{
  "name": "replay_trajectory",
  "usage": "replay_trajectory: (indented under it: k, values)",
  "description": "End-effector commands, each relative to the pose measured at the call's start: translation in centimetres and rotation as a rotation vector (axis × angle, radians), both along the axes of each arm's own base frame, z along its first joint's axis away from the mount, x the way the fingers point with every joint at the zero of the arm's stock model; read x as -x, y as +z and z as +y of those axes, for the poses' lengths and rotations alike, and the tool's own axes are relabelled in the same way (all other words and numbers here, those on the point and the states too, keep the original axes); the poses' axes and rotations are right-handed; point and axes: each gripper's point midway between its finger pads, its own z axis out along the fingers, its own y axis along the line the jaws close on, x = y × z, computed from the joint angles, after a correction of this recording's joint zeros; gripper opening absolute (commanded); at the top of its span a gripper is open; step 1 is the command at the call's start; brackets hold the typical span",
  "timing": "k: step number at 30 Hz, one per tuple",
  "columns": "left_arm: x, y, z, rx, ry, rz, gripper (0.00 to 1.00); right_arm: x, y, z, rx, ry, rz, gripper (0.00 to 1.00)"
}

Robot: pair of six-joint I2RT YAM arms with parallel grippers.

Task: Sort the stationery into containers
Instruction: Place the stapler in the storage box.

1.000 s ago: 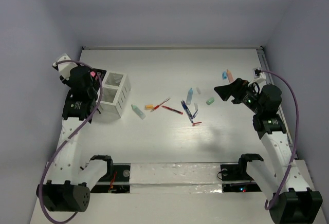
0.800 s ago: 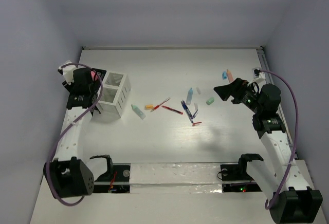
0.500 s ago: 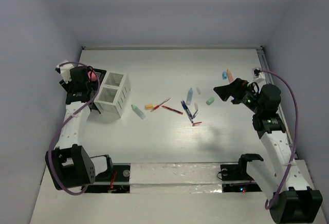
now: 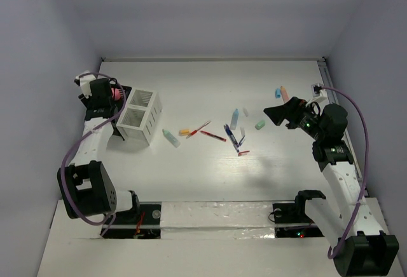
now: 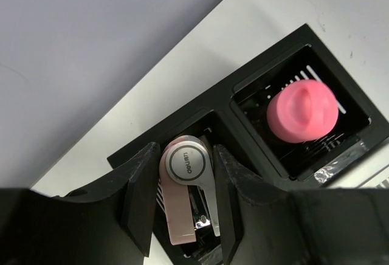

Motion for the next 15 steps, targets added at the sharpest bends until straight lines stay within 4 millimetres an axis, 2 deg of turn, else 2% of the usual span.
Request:
replay_trajectory:
  k: [1,5,7,8,11,12,15]
  values:
    - [-1.7,3.5,0.6,-0.033,0.004,-0.110,0.12,0.1,1.3,0.6,-0.006,0.031,-0.064,1.00]
    - [-1.8,2.5,0.6,-0.028,0.007,-0.087,0.23,0.0,1.2,0.5,-0.005,0.028,-0.061,1.00]
    - [-2.1,2.9,0.5,-0.023,-0.001,-0.114,0.32,0.0,1.2,0.5,-0.005,0.030,-0.059,1.00]
    - [-2.1,2.9,0.4,-0.020,-0.002,-0.117,0.32,0.0,1.2,0.5,-0.005,0.030,-0.060,1.00]
    - [-2.3,3.0,0.2,-0.011,-0.014,-0.126,0.41,0.0,1.2,0.5,-0.004,0.028,-0.061,1.00]
    - [-2.3,3.2,0.2,-0.011,-0.015,-0.131,0.49,0.2,1.2,0.8,-0.004,0.037,-0.061,1.00]
    - [-2.3,4.0,-0.2,0.001,-0.027,-0.161,0.62,0.1,1.2,0.7,-0.002,0.035,-0.061,1.00]
